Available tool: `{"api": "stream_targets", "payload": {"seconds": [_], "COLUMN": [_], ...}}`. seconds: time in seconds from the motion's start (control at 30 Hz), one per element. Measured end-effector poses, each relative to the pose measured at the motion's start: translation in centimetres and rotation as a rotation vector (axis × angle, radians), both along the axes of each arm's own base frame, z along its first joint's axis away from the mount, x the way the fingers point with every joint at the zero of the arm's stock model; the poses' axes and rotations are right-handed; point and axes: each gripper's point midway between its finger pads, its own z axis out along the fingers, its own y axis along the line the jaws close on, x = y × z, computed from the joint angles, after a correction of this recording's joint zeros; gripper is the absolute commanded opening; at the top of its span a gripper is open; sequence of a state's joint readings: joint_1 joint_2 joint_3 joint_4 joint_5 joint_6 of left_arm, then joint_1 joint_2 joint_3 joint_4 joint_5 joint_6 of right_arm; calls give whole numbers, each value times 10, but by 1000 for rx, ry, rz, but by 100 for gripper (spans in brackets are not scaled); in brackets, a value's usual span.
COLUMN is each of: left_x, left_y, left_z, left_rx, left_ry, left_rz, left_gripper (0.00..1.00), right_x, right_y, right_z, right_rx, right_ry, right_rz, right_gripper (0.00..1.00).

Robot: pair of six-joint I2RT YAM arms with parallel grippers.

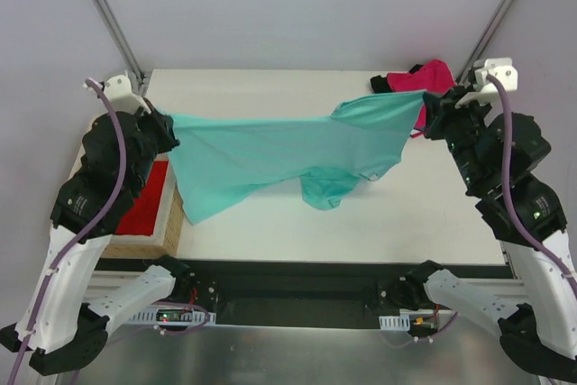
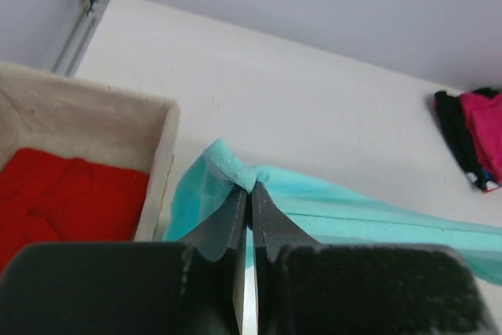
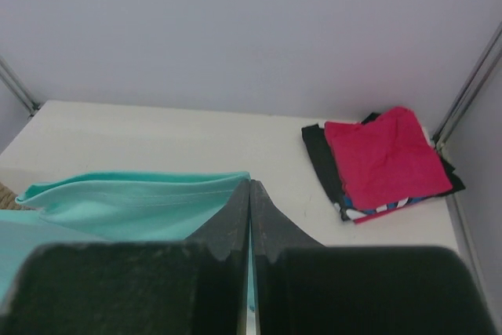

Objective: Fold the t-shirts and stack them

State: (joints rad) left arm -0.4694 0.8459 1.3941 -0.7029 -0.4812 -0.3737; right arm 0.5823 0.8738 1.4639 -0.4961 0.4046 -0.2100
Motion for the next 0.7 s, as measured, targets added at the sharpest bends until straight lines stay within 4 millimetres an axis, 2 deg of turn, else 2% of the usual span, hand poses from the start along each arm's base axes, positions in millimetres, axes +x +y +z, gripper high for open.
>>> {"api": "stream_targets", "payload": {"seconds": [0.2, 0.33, 0.47, 0.7], "left_x": [19, 30, 30, 12], "left_y": [-5, -10, -13, -14], "left_z": [69, 103, 132, 178], "left_rx": [40, 55, 62, 59], "left_ry": [-153, -222, -294, -480], "left_rz": [-23, -33, -59, -118], "left_gripper": [0, 0, 0, 0], "right_x": [7, 4, -13, -49], "right_y": [0, -1, -3, -12], "right_z": [62, 91, 124, 171], "right_rx": [-50, -73, -76, -81], "right_ry": [-118, -185, -299, -487], "right_rz": [-3, 12, 57, 110], "right_gripper": [1, 1, 1, 1]}}
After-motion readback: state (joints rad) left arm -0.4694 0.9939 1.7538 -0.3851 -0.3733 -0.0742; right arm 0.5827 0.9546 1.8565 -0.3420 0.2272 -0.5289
